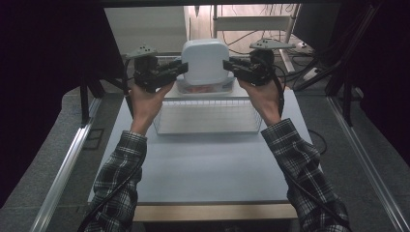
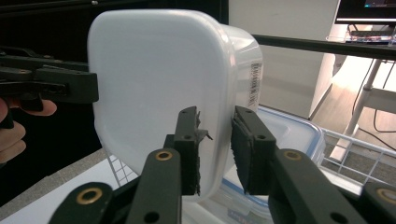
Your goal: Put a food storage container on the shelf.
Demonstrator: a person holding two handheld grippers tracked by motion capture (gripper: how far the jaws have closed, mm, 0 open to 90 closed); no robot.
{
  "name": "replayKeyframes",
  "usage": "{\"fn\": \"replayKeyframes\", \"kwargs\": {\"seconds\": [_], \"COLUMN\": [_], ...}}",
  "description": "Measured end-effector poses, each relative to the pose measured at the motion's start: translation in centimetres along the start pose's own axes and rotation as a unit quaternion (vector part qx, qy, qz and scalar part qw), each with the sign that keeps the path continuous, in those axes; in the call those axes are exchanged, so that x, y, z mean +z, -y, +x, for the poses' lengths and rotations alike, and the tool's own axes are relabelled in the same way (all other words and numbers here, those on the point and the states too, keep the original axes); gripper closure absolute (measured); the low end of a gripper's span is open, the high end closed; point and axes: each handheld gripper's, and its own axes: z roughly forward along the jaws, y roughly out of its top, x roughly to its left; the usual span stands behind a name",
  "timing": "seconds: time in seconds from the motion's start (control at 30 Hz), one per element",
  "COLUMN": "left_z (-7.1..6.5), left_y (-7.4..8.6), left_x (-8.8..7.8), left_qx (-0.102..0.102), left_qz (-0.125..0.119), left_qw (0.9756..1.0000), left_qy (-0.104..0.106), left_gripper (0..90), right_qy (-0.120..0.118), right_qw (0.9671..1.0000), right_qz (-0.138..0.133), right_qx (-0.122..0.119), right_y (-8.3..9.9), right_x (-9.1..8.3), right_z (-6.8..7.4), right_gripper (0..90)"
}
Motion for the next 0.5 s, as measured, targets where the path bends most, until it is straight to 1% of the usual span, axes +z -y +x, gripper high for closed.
{"fn": "replayKeyframes", "kwargs": {"seconds": [0.13, 0.33, 0.5], "left_z": [0.1, 0.6, 0.9], "left_y": [-0.2, -0.6, -1.1], "left_x": [0.3, 0.7, 1.1], "left_qx": [-0.002, -0.012, -0.016], "left_qz": [0.000, -0.006, -0.003], "left_qw": [1.0000, 0.9999, 0.9998], "left_qy": [-0.007, -0.008, -0.014], "left_gripper": [65.4, 65.0, 64.7], "right_qy": [0.000, 0.004, 0.006], "right_qw": [1.0000, 1.0000, 0.9999], "right_qz": [-0.003, -0.006, -0.006], "right_qx": [0.001, 0.005, 0.009], "right_y": [-0.1, -0.5, -0.9], "right_x": [0.2, 0.6, 1.0], "right_z": [0.0, -0.2, -0.5], "right_gripper": [68.5, 68.5, 67.9]}}
